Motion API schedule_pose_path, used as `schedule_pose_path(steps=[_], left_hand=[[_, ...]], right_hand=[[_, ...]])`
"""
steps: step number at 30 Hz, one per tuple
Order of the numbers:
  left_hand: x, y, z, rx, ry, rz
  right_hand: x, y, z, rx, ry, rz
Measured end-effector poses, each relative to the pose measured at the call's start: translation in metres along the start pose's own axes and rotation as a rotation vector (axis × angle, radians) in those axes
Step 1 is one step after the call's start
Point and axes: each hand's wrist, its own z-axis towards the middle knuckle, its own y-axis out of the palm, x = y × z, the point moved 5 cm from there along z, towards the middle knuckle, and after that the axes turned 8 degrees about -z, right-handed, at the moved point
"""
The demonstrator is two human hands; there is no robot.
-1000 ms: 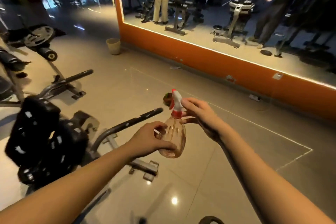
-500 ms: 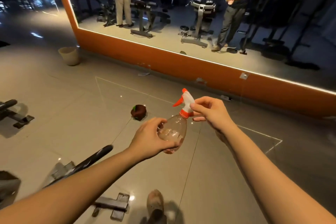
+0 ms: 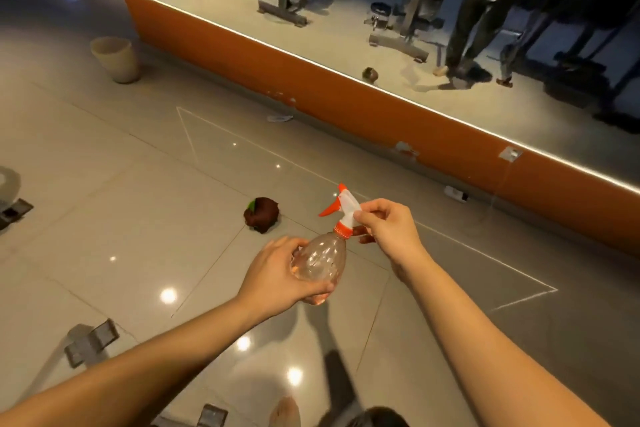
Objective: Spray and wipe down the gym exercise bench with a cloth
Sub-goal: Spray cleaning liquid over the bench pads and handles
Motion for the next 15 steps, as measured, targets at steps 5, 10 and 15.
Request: schedule_pose_path(steps=[5,10,15], left_hand=[[-0.036,-0.004,0.073,-0.002,-0.1,-0.056],[-0.09,0.007,0.161,-0.007,-0.205,-0.003],[-0.17,0.035,0.257,-0.003,-0.332,0.002]], right_hand=[[0.0,0.031,0.096,-0.017,0.031,-0.003],[0.018,0.061,0.209,-0.119,0.059,-0.018],[0.068,0.108,0.34,-0.231,0.078,-0.044]])
